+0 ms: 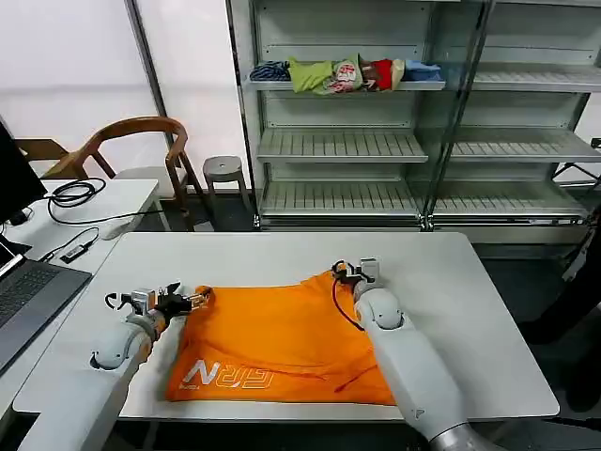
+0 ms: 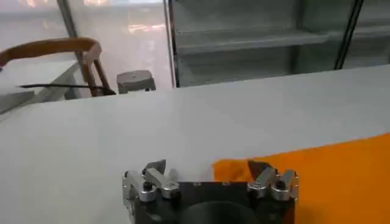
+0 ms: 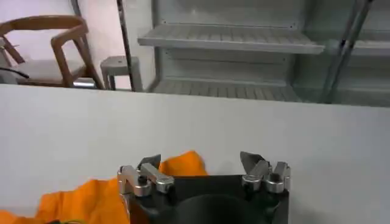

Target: Fold and organize the clothes.

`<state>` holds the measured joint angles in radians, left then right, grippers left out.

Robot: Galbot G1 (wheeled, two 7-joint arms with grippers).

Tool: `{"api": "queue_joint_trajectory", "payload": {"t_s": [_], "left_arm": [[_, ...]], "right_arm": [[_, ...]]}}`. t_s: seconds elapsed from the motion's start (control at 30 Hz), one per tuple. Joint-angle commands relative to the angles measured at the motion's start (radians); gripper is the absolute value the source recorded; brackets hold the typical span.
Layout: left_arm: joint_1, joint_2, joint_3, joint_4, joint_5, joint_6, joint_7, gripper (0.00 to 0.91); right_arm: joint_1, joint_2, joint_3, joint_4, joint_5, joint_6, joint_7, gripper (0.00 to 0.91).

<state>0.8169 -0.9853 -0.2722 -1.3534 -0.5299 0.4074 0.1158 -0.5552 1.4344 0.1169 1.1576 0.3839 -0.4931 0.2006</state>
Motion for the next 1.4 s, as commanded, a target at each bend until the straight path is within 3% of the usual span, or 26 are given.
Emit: {"api": "queue_joint_trajectory", "payload": {"t_s": [0.03,0.23,0.27,0.3,0.33,1.0,1.4], "left_arm": [[-0.012,-0.002,0.005,0.031,0.003,-0.001,0.007,0.907],[0.0,0.002,0.005,0.021,0.01,-0.002,0.017,0.907],[0.003,0.002,0.004,0.019,0.012,-0.002,0.02,0.383],[0.005,0.003,0.004,0.018,0.013,-0.003,0.026,0.151],[0.006,0.004,0.003,0.018,0.016,-0.003,0.031,0.02],[0.033,-0.002,0.003,-0.016,0.017,-0.004,0.042,0.02],[0.014,-0.012,0.0,-0.016,-0.011,-0.039,0.018,0.02]], "right_arm": [[0.01,0.012,-0.006,-0.034,-0.002,0.003,0.0,0.907],[0.012,0.01,-0.003,-0.037,0.001,0.002,-0.001,0.907],[0.013,0.007,-0.006,-0.036,0.014,-0.004,-0.002,0.715],[0.013,0.006,-0.007,-0.036,0.024,-0.008,-0.003,0.161],[0.015,0.006,-0.007,-0.037,0.031,-0.012,-0.003,0.0],[-0.005,0.001,-0.008,-0.011,0.063,-0.024,-0.019,0.0],[0.013,-0.006,0.003,0.005,0.032,0.019,-0.035,0.0]]}}
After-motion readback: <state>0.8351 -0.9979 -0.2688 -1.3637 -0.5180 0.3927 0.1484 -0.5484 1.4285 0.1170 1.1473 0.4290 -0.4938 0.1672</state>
